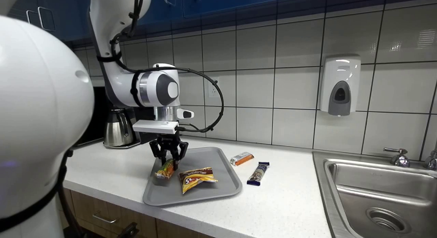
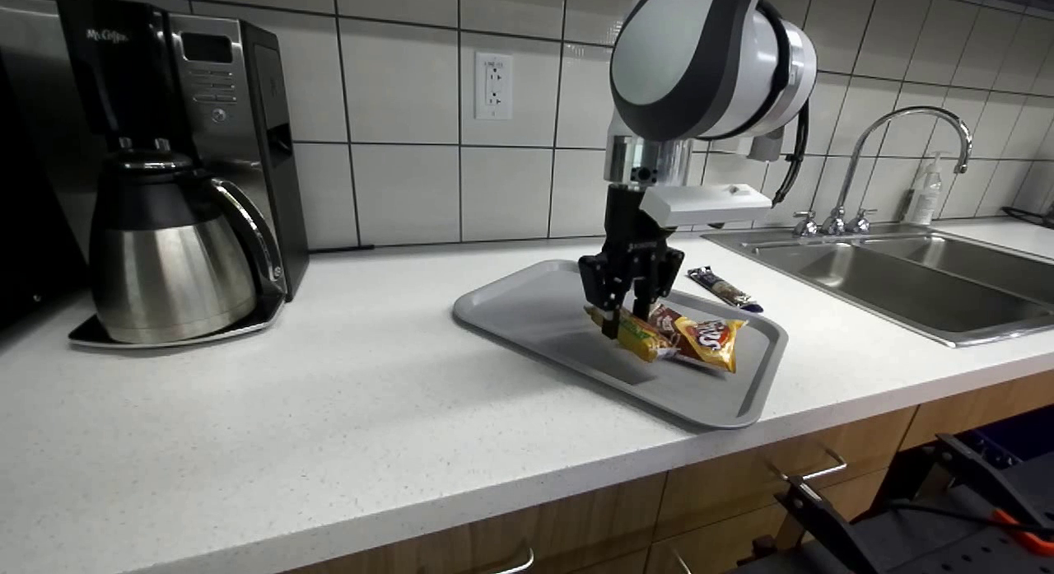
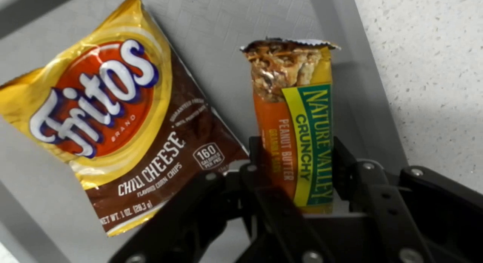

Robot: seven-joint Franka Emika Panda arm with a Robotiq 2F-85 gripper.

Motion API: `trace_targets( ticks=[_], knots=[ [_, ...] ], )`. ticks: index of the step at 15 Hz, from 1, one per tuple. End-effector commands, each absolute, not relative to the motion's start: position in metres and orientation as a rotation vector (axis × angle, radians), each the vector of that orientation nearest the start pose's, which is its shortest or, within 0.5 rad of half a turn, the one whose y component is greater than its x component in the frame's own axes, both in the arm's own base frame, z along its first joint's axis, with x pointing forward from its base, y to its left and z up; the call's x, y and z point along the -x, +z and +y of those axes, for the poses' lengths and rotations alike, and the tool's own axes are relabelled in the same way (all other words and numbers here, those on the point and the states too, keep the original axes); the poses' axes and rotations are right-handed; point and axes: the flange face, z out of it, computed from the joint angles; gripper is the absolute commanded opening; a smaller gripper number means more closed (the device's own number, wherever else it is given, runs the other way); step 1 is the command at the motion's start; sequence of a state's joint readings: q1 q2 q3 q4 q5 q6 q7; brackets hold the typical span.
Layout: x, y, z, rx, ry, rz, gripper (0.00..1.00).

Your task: Remove the two small packets from the grey tray.

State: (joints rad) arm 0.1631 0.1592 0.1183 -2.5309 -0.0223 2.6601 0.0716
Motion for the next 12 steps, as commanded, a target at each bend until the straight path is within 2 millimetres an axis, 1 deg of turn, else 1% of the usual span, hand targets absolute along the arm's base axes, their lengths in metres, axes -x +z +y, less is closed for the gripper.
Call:
trace_targets(
  ticks=[1, 6, 12],
  knots=[
    [-0.441, 0.235, 0.144, 3.133, -0.020, -0.395, 0.19],
    [-0.445, 0.247, 0.173, 3.138, -0.069, -0.464, 0.19],
    [-0.445, 0.255, 0.221, 3.131, -0.116, -0.536, 0.19]
  ],
)
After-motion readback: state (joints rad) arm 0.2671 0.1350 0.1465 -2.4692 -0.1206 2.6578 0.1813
